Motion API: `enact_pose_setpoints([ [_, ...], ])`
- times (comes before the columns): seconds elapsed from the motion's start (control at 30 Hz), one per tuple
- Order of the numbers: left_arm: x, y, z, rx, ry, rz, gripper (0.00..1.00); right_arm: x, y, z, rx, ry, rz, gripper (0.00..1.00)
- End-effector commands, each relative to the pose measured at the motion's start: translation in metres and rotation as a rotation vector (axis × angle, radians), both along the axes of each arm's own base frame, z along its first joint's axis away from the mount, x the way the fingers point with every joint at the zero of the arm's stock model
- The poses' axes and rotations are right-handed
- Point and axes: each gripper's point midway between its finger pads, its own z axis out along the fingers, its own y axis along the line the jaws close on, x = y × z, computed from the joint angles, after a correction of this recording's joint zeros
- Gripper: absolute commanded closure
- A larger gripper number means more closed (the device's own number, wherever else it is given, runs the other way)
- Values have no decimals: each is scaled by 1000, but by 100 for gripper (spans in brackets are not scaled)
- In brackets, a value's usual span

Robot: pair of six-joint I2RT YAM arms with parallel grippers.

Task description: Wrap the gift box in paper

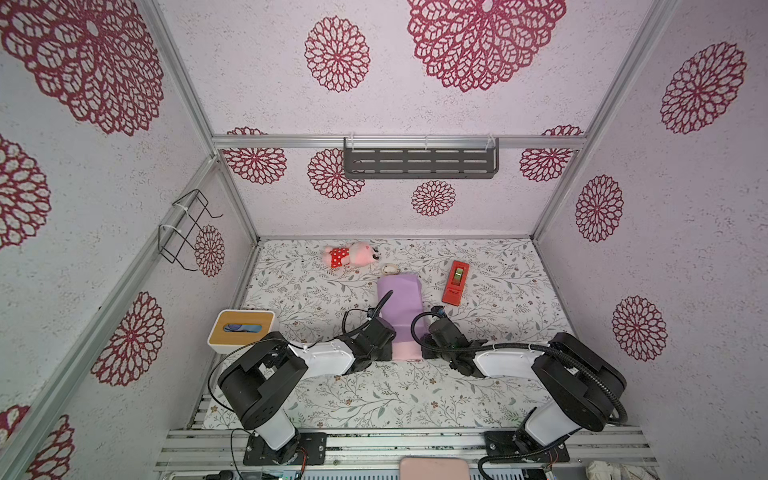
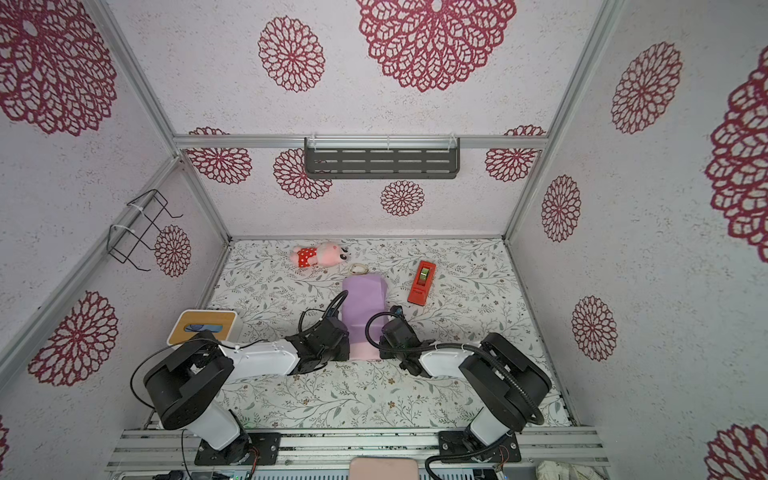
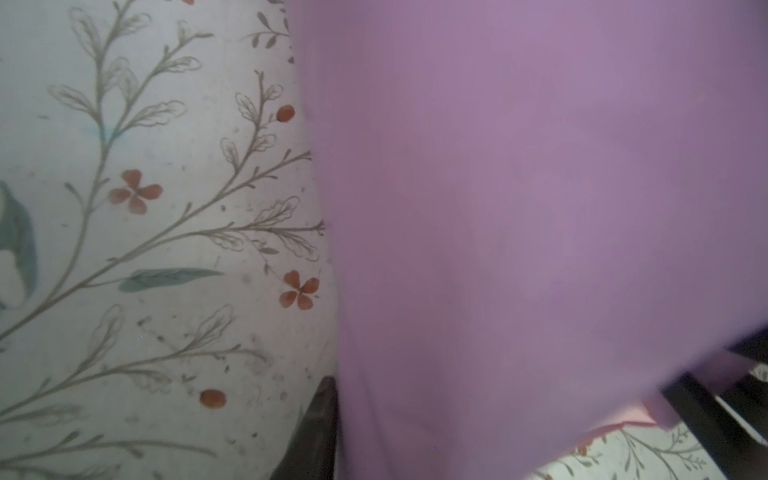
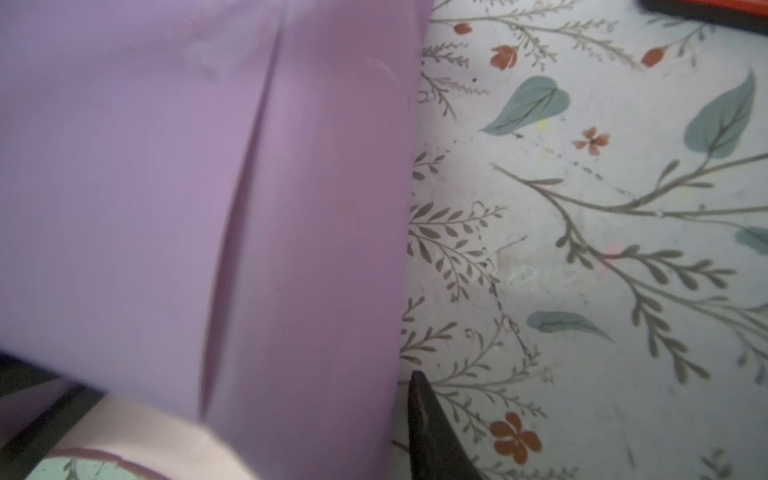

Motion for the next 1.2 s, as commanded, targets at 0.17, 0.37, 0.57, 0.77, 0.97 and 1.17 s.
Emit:
enact_pose_setpoints([
  [0.17, 3, -11, 3, -14, 0, 13, 90, 6, 6, 6, 7, -2, -54, 77],
  [0.37, 5, -12, 3, -5, 3, 11, 100, 6, 6, 7, 0, -2, -58, 78],
  [0.57, 5, -12, 3, -1, 3, 13, 100, 3, 1, 8, -7, 1, -70, 72],
  [0.77, 5, -11, 3, 6, 5, 12, 100, -4, -7, 8, -8, 18, -87, 68],
  [0.97, 5, -10, 3, 11, 2, 13, 100, -6, -11, 6, -15, 24, -92, 74],
  [1.17, 5, -9, 6, 12, -2, 15, 100, -4, -7, 0, -24, 37, -92, 83],
])
